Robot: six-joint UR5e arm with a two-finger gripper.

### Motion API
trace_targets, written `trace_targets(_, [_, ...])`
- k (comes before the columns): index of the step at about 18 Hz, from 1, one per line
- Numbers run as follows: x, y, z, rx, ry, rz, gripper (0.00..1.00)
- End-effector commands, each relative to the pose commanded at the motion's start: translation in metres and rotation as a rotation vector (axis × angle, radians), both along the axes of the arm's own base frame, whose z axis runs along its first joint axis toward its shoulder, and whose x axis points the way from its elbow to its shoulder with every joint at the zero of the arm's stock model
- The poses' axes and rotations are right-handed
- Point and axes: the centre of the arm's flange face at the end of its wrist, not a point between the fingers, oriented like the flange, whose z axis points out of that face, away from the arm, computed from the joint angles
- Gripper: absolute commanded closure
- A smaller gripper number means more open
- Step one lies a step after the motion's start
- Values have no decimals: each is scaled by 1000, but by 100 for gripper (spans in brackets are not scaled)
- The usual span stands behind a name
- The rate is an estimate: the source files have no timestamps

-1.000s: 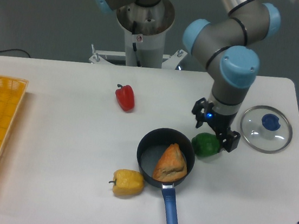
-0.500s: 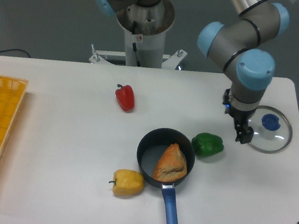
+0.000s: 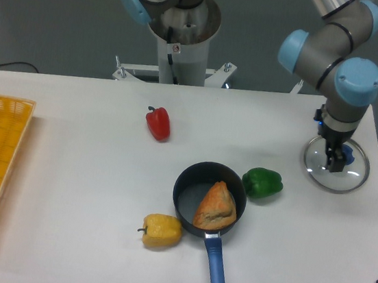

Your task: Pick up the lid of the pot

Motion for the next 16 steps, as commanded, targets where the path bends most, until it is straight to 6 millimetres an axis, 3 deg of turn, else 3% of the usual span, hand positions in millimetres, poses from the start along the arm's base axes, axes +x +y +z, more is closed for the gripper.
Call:
trace_targets(5, [-18,-25,-11,91,-9,-3,0])
trace_targets(16, [-26,-29,-31,97,-36,-9,0])
